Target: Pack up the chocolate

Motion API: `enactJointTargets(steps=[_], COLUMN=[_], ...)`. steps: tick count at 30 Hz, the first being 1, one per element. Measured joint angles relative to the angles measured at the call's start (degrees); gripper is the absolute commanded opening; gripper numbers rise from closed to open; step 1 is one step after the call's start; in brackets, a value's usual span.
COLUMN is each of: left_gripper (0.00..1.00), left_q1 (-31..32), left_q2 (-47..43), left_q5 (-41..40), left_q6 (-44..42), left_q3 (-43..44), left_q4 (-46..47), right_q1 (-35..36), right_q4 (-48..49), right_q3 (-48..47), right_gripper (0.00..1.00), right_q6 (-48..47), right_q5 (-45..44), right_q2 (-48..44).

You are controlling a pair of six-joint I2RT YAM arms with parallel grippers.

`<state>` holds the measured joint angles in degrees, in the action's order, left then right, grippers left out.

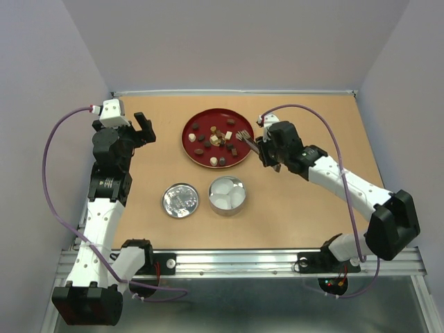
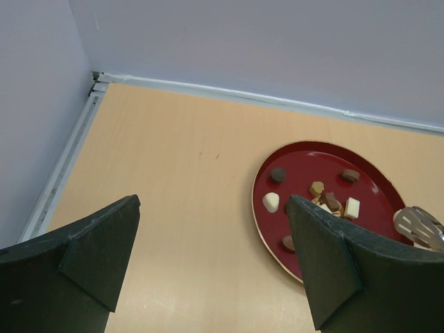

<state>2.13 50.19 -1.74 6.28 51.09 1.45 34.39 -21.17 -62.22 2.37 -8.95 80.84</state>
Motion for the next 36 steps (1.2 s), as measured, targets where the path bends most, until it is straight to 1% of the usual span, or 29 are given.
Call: enactJointTargets(steps=[5,16,22,28,36], left_gripper=[0.99,0.99,0.99,0.99,0.99], left_q1=[0.0,0.0,0.0,0.0,0.0], left_q2=[0.0,0.7,1.2,1.6,1.7], left_q5=[0.0,0.0,0.0,-0.2,-0.3], left_q6=[0.0,0.0,0.0,0.0,0.0], left_q3=[0.0,0.0,0.0,0.0,0.0], left_q4=[0.0,0.0,0.0,0.0,0.0], right_q1=[0.1,0.9,2.0,3.3,4.0], right_q4=[-1.7,-8.9,-12.0,-14.6,-17.9], right_q3=[0.0,0.0,0.4,2.2,3.2], right_gripper=[0.19,0.19,0.19,0.19,0.20], right_q6=[0.5,2.0,2.4,2.4,2.6], right_q5=[4.0,16.9,22.0,24.0,24.4], right_q2=[-2.7,-12.0,-14.6,-16.1,-16.9])
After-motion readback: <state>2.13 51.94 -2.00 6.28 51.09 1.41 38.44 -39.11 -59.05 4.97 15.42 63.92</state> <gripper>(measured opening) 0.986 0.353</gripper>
